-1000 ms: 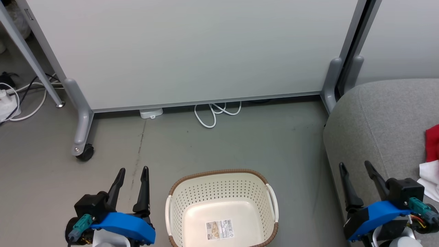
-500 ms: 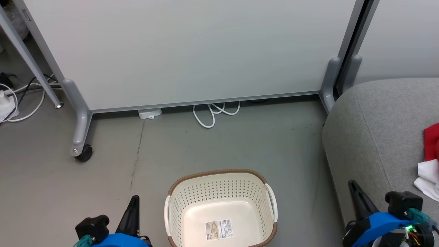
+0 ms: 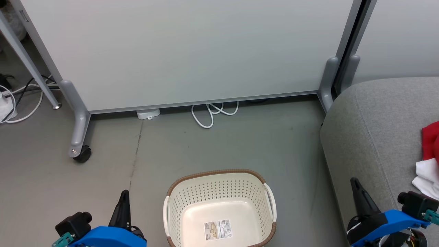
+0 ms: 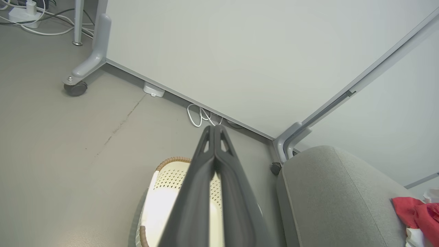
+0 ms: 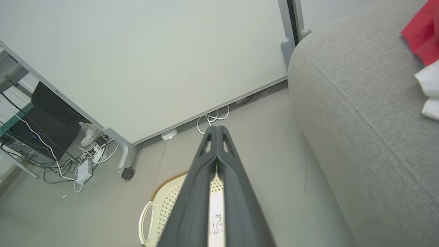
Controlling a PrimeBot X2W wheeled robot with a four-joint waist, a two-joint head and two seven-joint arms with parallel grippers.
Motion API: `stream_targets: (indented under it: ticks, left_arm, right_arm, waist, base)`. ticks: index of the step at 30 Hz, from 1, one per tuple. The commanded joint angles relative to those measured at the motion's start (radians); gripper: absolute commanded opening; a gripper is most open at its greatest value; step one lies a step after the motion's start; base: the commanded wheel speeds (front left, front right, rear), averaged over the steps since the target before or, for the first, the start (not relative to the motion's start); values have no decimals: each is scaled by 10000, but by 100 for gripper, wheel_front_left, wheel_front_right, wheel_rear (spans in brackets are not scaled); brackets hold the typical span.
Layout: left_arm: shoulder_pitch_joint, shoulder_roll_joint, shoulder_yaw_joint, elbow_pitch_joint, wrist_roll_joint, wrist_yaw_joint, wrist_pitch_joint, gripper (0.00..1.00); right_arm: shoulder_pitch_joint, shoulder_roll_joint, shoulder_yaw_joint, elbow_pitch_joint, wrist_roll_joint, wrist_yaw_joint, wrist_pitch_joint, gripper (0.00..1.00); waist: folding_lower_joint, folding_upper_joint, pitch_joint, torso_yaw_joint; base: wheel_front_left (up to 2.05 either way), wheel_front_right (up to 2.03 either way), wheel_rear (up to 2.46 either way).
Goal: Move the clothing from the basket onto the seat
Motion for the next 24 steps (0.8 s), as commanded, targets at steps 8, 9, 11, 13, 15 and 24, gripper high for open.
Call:
stream_targets:
  ticks: [8, 9, 11, 13, 15, 24]
  left_arm:
    - [-312, -39, 358, -452, -1309, -6, 381, 0]
    - [-315, -45, 388, -480, -1436, -6, 424, 0]
    - [-326, -57, 450, -534, -1682, -7, 498, 0]
    - [-337, -67, 511, -589, -1927, -7, 572, 0]
    - [-346, -78, 570, -642, -2161, -7, 642, 0]
    - [-384, -121, 813, -864, -3169, -9, 951, 0]
  right_arm:
    - [-292, -36, -29, -202, 1660, 0, 160, 0]
    - [-300, -36, -31, -205, 1816, 0, 176, 0]
    - [-315, -37, -35, -209, 2131, 0, 210, 0]
    - [-328, -38, -39, -214, 2429, 1, 242, 0]
    - [-341, -39, -44, -217, 2731, 0, 265, 0]
    - [-402, -43, -62, -231, 3988, 1, 394, 0]
  waist:
    - [0, -1, -3, -40]
    - [0, -1, -3, -45]
    - [0, -1, -4, -54]
    - [0, -1, -5, -64]
    - [0, -1, -6, -73]
    - [0, -1, -9, -115]
  base:
    - [0, 0, 0]
    - [0, 0, 0]
    - [0, 0, 0]
    - [0, 0, 0]
    - [0, 0, 0]
    - [0, 0, 0]
